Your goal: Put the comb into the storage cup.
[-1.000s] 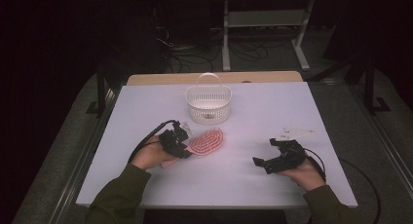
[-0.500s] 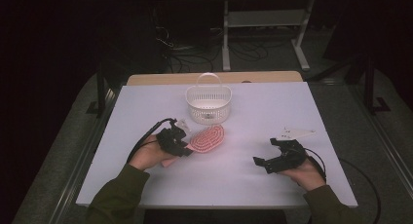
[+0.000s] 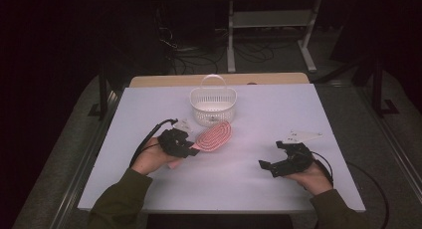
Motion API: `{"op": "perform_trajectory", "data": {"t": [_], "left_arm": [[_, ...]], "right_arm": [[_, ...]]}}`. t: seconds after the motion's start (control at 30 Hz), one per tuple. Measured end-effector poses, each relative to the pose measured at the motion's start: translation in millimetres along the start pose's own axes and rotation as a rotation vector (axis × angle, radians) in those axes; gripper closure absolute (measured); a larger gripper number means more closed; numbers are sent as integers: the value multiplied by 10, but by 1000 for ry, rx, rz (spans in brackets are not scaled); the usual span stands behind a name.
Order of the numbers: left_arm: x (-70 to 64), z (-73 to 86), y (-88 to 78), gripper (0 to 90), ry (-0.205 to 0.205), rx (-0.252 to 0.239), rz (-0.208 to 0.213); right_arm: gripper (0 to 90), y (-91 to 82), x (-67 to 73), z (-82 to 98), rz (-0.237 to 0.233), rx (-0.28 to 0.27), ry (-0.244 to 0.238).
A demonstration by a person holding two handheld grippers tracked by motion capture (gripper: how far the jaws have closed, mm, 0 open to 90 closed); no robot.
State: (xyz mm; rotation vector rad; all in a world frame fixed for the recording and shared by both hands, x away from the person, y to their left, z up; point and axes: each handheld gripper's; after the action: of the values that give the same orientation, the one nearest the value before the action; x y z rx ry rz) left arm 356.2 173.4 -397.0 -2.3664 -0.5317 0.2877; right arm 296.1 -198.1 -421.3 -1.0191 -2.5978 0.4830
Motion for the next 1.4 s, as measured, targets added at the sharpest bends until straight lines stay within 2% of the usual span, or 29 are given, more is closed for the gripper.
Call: {"op": "perform_trajectory", "data": {"t": [0.17,0.53,0.8,1.07,1.23,1.4], "left_arm": [[-4,-2,-12,699,-11,-51,2],[-33,-18,-33,699,4,-132,-14],[-90,-9,-44,699,-3,-229,-24],[-131,3,-38,699,5,-280,-39],[-139,22,-31,699,-15,-312,-32],[-144,35,-45,699,-18,-331,-37]], "right_arm": [[9,-3,-3,-1,2,-7,2],[9,-3,-2,-1,-3,-4,5],[9,-4,1,-5,-8,-5,12],[8,7,1,-6,-9,-15,27],[7,-8,19,-29,-12,-32,32],[7,22,48,-64,-30,-10,33]]}}
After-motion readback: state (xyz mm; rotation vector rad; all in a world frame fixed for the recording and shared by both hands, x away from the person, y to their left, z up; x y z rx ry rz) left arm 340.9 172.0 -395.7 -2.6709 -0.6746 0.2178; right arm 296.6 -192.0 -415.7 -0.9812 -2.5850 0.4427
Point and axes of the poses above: each handheld gripper's, and its own axes: y roughly forward along the jaws, z roughly out of its underside, x roughly to its left, and after that the axes turned 12 degrees about -x, right-handed
